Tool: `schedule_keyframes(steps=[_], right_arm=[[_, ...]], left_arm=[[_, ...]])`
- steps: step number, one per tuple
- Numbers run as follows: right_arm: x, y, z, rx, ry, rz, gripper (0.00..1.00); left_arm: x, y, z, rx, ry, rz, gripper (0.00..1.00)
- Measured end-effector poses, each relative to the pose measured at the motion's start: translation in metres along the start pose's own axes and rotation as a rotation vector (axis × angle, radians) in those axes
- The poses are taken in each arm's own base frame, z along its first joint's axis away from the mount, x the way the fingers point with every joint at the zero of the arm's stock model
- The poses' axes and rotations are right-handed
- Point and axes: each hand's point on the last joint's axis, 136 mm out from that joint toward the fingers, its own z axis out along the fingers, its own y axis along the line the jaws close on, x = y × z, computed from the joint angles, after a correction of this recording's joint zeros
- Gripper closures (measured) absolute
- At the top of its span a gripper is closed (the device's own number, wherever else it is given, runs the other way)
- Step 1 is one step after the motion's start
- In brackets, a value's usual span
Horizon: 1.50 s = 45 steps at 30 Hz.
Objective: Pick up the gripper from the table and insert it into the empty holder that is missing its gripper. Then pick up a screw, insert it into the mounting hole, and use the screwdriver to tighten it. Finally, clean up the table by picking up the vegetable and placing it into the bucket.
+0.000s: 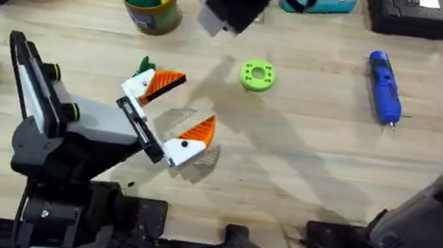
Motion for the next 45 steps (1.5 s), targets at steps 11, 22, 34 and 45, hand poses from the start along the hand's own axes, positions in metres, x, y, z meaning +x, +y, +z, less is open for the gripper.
schedule_keyframes(steps=[11,22,34,45], right_arm=[[-0.015,0.061,0.032,-0.067,0.071,-0.129,0.995],[-0.031,0.1,0.024,-0.096,-0.005,-0.207,0.995],[-0.035,0.118,0.023,-0.111,-0.025,-0.239,0.995],[-0.033,0.12,0.045,-0.112,0.02,-0.242,0.995]], left_arm=[[0.0,0.0,0.0,0.0,0.0,0.0,0.006],[0.0,0.0,0.0,0.0,0.0,0.0,0.006],[0.0,0.0,0.0,0.0,0.0,0.0,0.006],[0.0,0.0,0.0,0.0,0.0,0.0,0.006]])
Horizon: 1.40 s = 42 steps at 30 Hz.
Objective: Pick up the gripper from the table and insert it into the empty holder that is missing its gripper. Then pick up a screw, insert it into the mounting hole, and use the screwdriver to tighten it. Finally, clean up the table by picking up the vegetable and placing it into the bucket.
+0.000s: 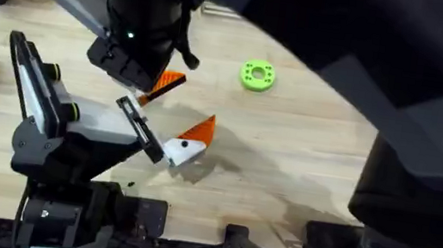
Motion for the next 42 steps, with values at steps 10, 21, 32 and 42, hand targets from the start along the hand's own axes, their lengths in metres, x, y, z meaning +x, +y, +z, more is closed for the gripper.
schedule_keyframes(steps=[10,21,32,42], right_arm=[[0.001,0.0,0.008,-0.003,0.016,0.0,0.995],[0.001,0.0,0.008,-0.003,0.019,0.0,0.995],[0.003,0.0,0.009,-0.004,0.025,0.0,0.995],[0.004,0.001,0.013,-0.006,0.036,0.0,0.995]], left_arm=[[0.0,0.0,0.0,0.0,0.0,0.0,0.006],[0.0,0.0,0.0,0.0,0.0,0.0,0.006],[0.0,0.0,0.0,0.0,0.0,0.0,0.005],[0.0,0.0,0.0,0.0,0.0,0.0,0.005]])
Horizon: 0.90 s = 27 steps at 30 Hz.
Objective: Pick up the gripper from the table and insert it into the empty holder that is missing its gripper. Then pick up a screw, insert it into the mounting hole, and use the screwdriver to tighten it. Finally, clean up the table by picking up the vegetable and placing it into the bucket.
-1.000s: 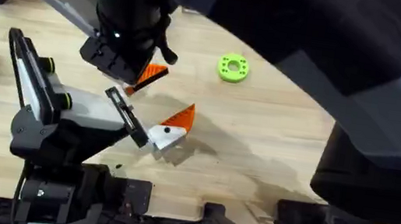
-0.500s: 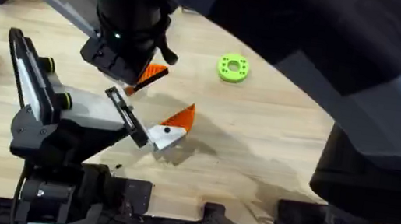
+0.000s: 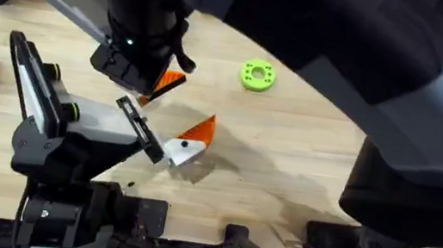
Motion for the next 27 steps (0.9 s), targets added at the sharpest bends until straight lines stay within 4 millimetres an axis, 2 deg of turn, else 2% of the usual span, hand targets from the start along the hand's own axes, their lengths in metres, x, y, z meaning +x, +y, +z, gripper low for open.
schedule_keyframes(steps=[11,27], right_arm=[[0.0,0.0,0.001,0.0,0.001,0.0,0.995],[-0.005,0.001,0.012,-0.012,-0.001,0.0,0.995]], left_arm=[[0.0,0.0,0.0,0.0,0.0,0.0,0.005],[0.0,0.0,0.0,0.0,0.0,-0.007,0.005]])
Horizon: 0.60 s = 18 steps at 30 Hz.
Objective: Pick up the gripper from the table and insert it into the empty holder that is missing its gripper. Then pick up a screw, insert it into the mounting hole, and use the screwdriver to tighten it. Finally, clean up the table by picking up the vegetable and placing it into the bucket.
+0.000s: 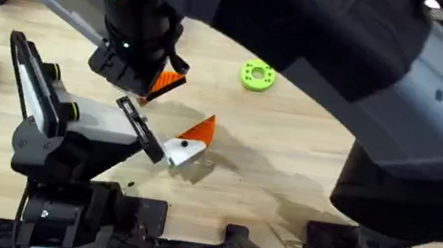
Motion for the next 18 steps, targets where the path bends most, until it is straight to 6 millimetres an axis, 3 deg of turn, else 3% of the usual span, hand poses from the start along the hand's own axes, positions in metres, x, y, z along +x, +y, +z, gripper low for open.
schedule_keyframes(steps=[18], right_arm=[[-0.0001,-0.0031,0.0038,-0.018,0.001,0.013,0.995]], left_arm=[[0.0,0.0,0.0,0.0,0.0,0.0,0.006]])
